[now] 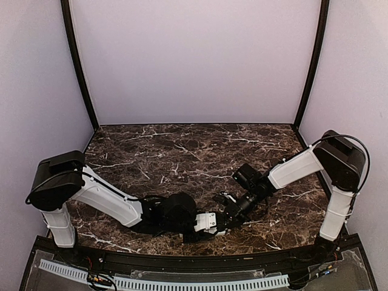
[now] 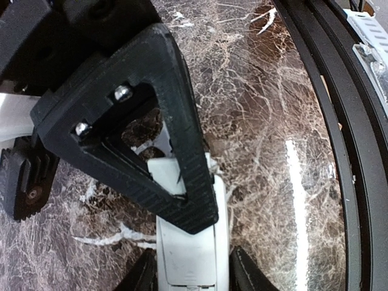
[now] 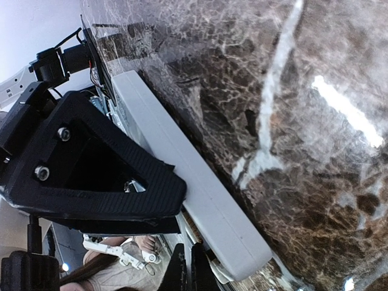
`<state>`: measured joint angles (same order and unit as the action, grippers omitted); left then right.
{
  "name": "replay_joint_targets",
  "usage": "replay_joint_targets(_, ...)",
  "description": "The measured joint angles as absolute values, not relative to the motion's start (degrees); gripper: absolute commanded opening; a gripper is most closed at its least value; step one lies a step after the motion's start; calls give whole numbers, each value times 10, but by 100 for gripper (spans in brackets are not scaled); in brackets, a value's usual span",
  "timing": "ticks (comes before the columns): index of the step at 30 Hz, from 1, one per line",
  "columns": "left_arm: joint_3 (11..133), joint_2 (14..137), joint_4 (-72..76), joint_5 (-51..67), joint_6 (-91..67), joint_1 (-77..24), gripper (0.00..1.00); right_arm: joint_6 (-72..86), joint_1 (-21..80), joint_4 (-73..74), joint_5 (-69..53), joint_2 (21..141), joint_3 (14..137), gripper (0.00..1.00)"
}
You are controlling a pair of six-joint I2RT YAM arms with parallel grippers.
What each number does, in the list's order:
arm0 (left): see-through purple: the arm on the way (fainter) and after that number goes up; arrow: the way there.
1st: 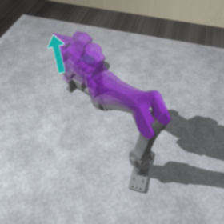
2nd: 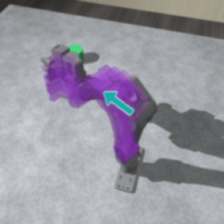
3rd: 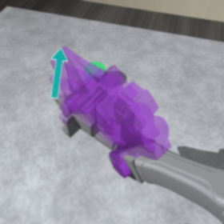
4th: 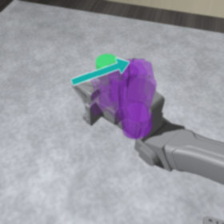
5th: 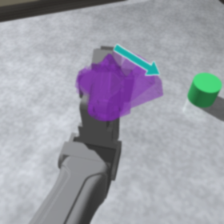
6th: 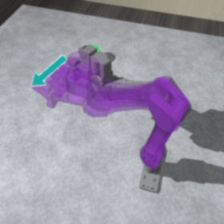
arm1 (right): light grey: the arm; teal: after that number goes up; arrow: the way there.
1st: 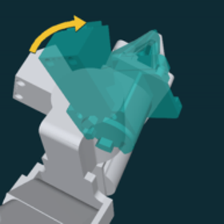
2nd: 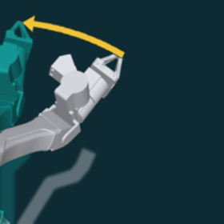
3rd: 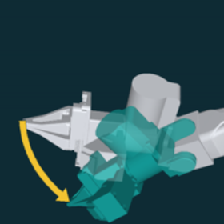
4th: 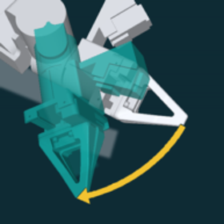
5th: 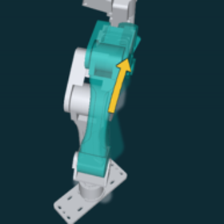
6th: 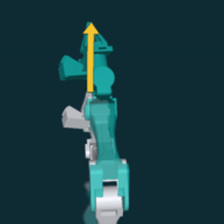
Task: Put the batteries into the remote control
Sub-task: Hold the remote control without the battery cover at the center of the board.
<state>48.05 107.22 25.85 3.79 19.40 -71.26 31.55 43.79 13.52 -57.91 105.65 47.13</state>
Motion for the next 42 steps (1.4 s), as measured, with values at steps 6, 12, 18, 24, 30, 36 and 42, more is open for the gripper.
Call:
replay_joint_targets(6, 488, 1059, 256, 36, 188, -711, 41, 316, 437, 133, -583, 1059, 471, 0)
replay_joint_targets(12, 498, 1063, 247, 43, 178, -703, 39, 315, 437, 132, -585, 1059, 469, 0)
replay_joint_targets(18, 514, 1073, 233, 59, 173, -699, 38, 315, 437, 130, -585, 1059, 469, 0)
replay_joint_targets(24, 524, 1077, 219, 78, 163, -694, 38, 315, 437, 128, -585, 1060, 469, 0)
replay_joint_targets(30, 525, 1078, 215, 86, 155, -689, 49, 315, 437, 128, -587, 1061, 469, 0)
replay_joint_targets(36, 525, 1078, 215, 86, 152, -687, 49, 315, 435, 128, -591, 1063, 469, 0)
replay_joint_targets(42, 523, 1078, 210, 97, 156, -687, 51, 315, 435, 128, -592, 1064, 469, 0)
